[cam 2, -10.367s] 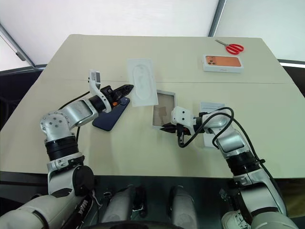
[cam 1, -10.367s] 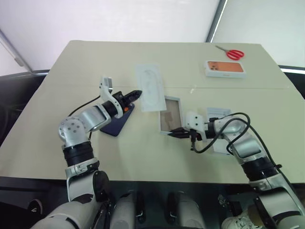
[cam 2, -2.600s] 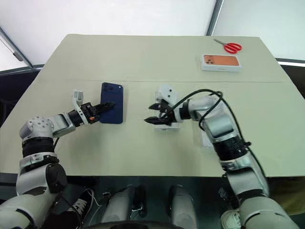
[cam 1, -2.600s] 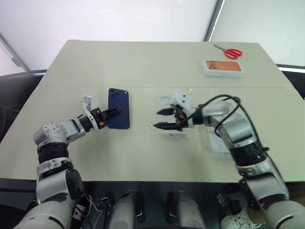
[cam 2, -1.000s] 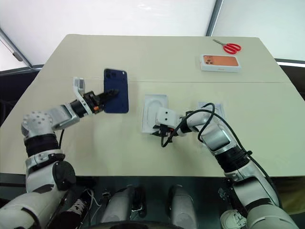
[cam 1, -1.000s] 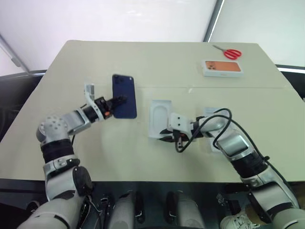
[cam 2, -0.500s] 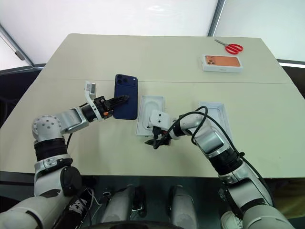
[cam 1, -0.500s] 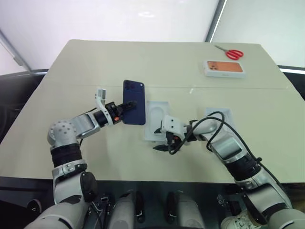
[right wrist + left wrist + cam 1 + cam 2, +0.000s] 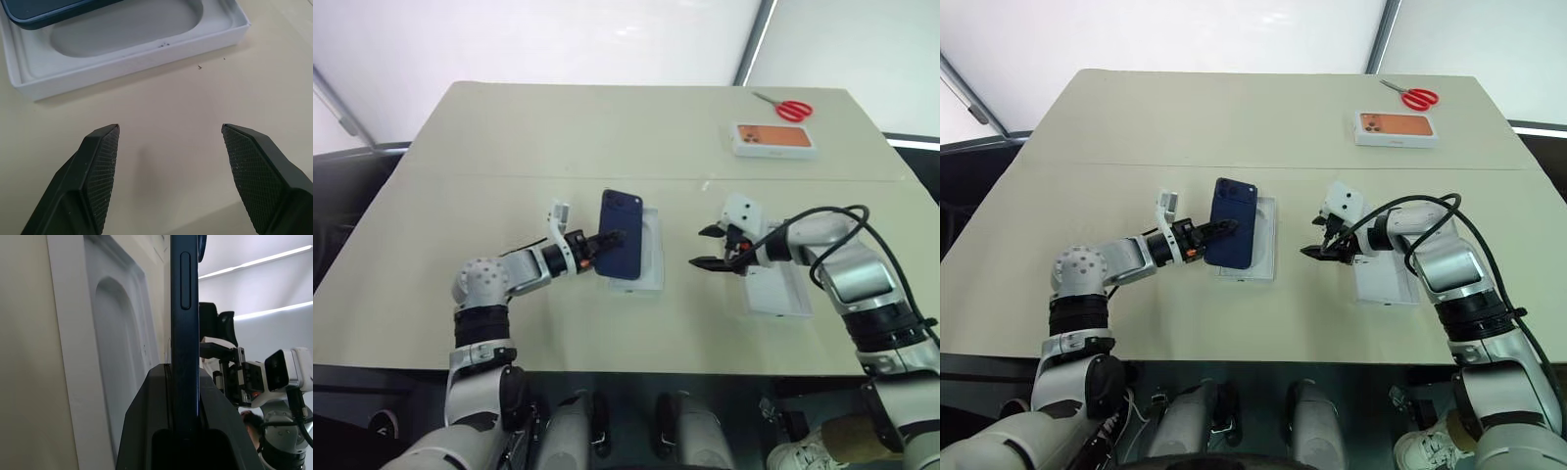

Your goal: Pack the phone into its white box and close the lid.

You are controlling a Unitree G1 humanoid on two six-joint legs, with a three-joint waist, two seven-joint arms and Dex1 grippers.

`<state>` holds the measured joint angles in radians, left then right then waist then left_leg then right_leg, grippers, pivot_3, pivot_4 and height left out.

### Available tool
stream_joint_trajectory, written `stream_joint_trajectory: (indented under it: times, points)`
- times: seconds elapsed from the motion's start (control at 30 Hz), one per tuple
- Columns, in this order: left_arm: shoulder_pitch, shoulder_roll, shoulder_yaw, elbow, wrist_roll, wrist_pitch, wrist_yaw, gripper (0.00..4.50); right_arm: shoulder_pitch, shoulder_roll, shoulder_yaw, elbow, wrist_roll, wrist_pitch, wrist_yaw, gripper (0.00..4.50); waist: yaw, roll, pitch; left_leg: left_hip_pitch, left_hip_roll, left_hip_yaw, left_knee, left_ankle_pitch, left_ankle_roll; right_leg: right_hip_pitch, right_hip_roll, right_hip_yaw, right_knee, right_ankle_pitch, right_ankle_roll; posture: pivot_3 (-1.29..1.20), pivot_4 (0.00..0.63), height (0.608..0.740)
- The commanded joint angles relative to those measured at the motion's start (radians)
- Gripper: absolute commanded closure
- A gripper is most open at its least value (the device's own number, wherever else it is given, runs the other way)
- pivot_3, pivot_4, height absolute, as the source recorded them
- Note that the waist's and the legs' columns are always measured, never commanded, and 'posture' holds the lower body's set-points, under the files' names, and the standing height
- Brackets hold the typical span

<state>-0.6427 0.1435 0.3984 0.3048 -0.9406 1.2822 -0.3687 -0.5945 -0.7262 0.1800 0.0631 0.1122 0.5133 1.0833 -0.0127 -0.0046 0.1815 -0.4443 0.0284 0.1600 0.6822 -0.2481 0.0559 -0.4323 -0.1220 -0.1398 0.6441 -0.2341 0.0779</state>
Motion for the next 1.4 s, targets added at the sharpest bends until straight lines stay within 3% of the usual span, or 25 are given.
stream_joint_trajectory:
  times: [0.03,0.1,0.4,0.6,1.4]
  points:
    - [-0.031,-0.012,-0.017,0.003,0.003,-0.026,-0.017,4.50,-0.007,0.007,-0.014,-0.029,0.006,-0.016,-0.017,1.02,0.001,0.000,0.000,0.000,0.000,0.000,0.000,0.000,0.000,0.000,0.000,0.000,0.000,0.000,0.000,0.00,0.150,0.738]
    - [-0.026,-0.013,-0.041,0.020,0.029,-0.047,-0.026,4.50,-0.002,0.013,-0.008,-0.015,-0.001,-0.022,-0.027,1.02,0.003,0.000,0.000,0.000,0.000,0.000,0.000,0.000,0.000,0.000,0.000,0.000,0.000,0.000,0.000,0.00,0.150,0.738]
    - [-0.024,-0.014,-0.081,-0.004,0.035,-0.021,-0.046,0.16,0.001,0.029,0.010,0.001,-0.016,-0.033,-0.050,0.98,0.003,0.000,0.000,0.001,0.000,-0.001,0.000,0.000,0.000,0.002,-0.002,-0.001,0.000,0.000,0.000,0.00,0.150,0.738]
    - [0.009,0.018,-0.096,-0.110,-0.015,0.027,-0.098,0.16,-0.013,0.042,0.020,0.021,-0.025,-0.044,-0.063,0.98,-0.001,0.001,0.000,0.001,0.000,-0.001,0.000,0.000,0.000,0.002,-0.001,-0.001,0.000,0.000,0.000,0.00,0.150,0.738]
    - [0.003,0.139,-0.084,-0.221,-0.018,0.066,-0.113,0.16,-0.038,0.079,0.035,0.061,-0.055,-0.085,-0.084,0.98,0.001,0.001,0.000,0.001,0.000,-0.001,0.000,0.000,0.000,0.002,-0.001,-0.001,-0.001,0.000,0.000,0.00,0.150,0.738]
